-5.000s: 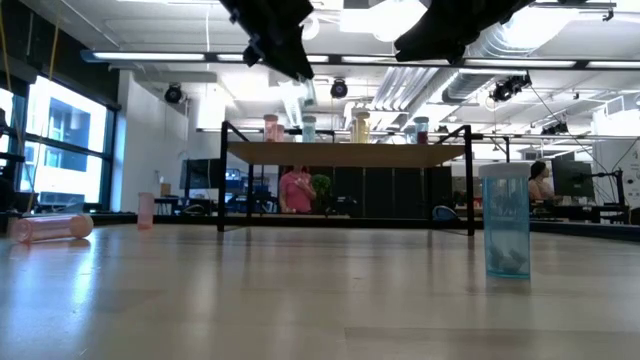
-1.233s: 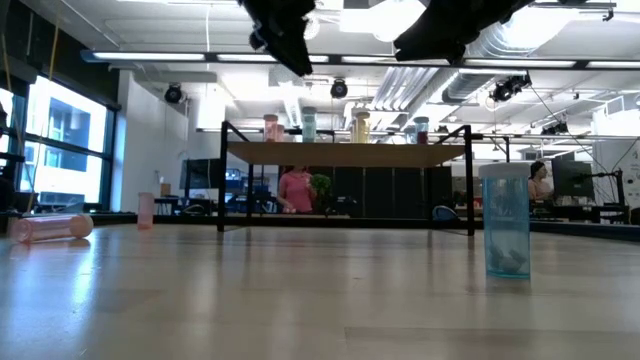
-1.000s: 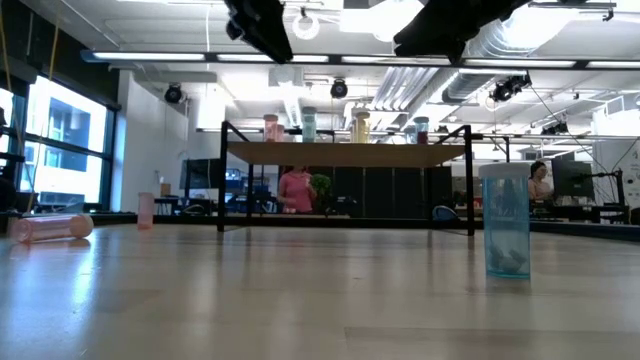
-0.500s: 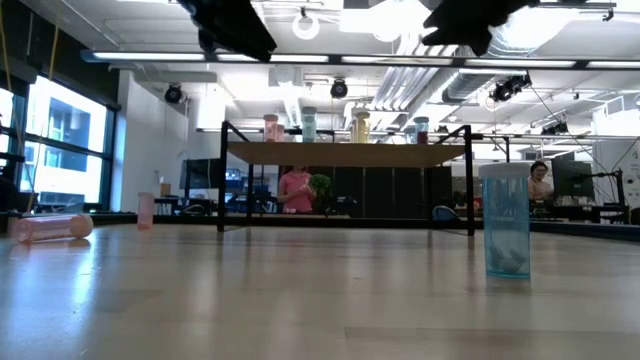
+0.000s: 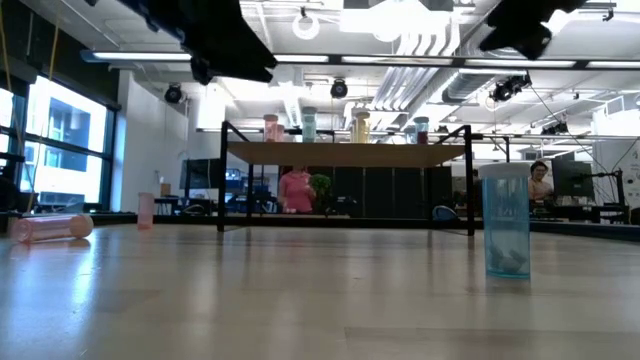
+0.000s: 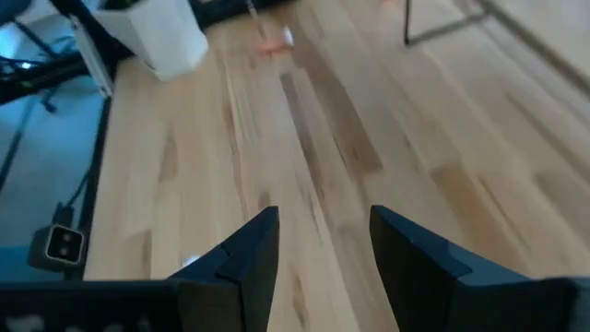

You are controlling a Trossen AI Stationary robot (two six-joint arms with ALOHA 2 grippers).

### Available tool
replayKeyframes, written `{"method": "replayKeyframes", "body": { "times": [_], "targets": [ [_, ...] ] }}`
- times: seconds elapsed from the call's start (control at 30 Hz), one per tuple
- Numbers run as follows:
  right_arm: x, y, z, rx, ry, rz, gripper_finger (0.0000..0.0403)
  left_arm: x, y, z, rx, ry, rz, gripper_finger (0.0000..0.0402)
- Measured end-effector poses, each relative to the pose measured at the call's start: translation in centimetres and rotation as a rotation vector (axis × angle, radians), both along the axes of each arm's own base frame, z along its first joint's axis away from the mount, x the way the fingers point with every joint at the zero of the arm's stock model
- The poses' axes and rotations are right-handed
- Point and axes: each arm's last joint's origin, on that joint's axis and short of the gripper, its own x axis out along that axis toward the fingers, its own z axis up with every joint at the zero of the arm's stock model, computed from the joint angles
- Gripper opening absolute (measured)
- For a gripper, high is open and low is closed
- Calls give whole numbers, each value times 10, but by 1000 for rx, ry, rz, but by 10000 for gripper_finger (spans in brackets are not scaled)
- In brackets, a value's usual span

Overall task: Pick and place medicine bottles onto shelf by color
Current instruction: Put the blue medicine bottle on the shelf

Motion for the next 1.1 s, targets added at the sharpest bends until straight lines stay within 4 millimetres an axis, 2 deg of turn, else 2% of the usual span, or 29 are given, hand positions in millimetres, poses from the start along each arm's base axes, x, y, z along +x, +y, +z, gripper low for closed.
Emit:
{"method": "replayKeyframes", "body": {
  "times": [0.17,0.47,0.77,1.1],
  "targets": [
    [-14,18,-8,54,83,-45,162,0,-7,0,-11,-15,-21,170],
    [-33,51,-14,162,137,-3,162,1,-12,1,11,-19,-55,170],
    [-37,80,-35,195,323,64,162,1,-13,2,-3,-28,-78,170],
    [-37,102,-54,301,533,81,163,1,-13,2,-6,-29,-77,170]
  ]
}}
